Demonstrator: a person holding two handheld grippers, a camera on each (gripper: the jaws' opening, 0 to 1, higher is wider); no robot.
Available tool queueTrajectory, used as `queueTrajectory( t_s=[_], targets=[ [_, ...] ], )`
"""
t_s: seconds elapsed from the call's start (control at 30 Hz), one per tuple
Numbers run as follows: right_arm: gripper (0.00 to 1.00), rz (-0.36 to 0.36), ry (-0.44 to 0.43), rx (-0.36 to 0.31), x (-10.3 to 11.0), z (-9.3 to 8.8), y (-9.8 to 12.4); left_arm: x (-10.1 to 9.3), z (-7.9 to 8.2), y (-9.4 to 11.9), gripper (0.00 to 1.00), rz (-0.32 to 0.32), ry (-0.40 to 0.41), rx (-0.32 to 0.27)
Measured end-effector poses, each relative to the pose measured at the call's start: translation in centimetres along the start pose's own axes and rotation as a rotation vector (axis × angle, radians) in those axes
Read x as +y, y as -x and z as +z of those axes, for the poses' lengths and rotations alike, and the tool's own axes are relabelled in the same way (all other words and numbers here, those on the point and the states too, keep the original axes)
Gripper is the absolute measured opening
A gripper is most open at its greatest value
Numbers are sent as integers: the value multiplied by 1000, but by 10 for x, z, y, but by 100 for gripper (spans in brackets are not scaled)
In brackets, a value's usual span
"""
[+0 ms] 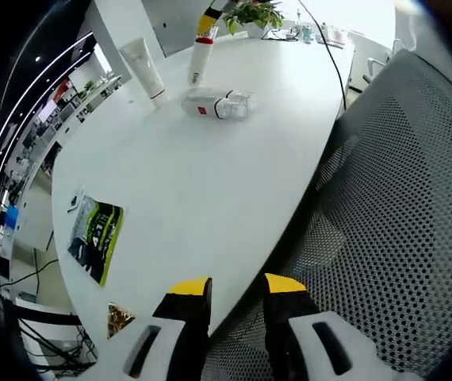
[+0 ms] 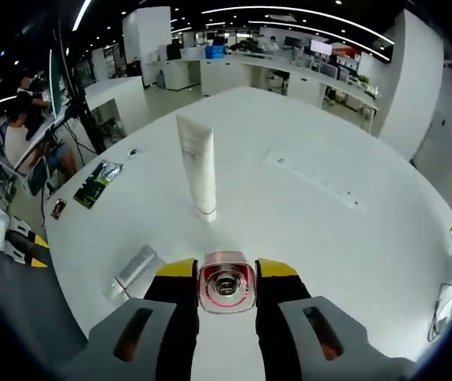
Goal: Arrange the skincare products in the storage area until every visible bottle or jar stands upright without overlapping.
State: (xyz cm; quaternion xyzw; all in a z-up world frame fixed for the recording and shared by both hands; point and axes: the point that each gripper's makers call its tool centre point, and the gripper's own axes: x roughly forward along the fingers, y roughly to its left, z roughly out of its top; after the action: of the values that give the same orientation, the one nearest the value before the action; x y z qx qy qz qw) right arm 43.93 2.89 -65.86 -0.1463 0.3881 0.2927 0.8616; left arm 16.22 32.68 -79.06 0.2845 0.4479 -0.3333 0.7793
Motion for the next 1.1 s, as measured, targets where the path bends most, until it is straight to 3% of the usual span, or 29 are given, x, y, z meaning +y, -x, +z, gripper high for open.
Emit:
queueTrajectory(
  t_s=[0.17,0.4,0.47,0.67,0.8,1.1],
  targets=[
    [24,51,44,88,-10,2,-8,2,1,0,26,6,4,-5],
    [24,87,75,157,-15,10,-15,3,0,1,26,10,9,-7],
    [24,97,81,177,-5,10,-14,3,0,1,26,10,9,-6],
    [24,120,99,245,-10,13,-18,3,0,1,26,8,9,-5],
    [24,131,123,292,0,8,-13,2,-2,1,26,5,8,0],
    [25,167,130,363,4,15,-19,2,-3,2,26,7,11,2]
  ],
)
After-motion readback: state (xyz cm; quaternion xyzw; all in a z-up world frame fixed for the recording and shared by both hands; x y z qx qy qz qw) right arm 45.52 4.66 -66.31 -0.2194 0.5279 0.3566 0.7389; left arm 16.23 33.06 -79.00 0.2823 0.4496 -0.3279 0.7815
